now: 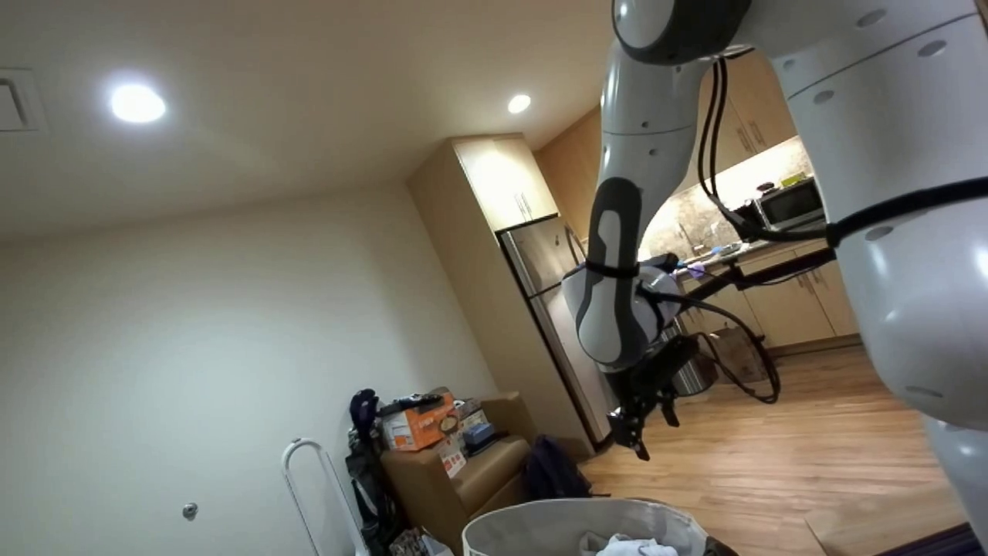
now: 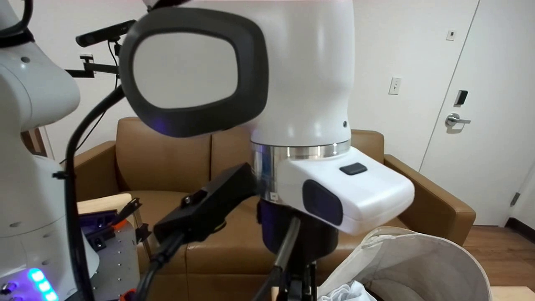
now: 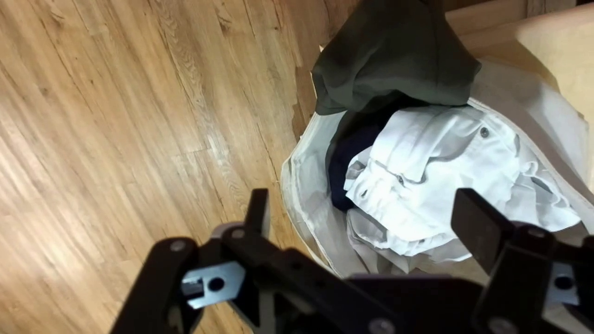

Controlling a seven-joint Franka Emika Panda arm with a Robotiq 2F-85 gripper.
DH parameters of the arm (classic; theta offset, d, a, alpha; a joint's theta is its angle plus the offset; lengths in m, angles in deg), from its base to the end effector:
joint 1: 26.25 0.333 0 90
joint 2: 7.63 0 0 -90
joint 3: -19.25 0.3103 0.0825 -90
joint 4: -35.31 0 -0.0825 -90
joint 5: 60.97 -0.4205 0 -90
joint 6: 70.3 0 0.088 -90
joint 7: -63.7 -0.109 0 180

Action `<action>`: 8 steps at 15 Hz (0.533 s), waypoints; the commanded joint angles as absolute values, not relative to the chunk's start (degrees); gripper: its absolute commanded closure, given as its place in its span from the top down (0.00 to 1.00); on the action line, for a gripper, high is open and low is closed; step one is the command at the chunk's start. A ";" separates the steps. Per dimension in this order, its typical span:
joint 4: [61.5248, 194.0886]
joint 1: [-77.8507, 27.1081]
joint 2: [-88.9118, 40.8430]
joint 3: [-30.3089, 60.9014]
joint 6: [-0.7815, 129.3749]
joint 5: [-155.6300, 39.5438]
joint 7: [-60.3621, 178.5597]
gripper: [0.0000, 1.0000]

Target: Remove the white clothing from the laundry bag and place it on the sofa

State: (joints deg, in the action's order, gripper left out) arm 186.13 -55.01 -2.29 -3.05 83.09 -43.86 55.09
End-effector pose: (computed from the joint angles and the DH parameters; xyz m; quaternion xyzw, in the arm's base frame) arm 0.2988 -0.3500 0.2505 0.9206 -0.3805 0.0416 0.0781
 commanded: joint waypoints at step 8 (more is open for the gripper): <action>166.40 -51.12 -26.38 -1.60 80.44 -60.65 87.98 1.00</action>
State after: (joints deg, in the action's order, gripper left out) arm 176.12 -49.16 -15.27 -2.64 82.04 -60.15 80.68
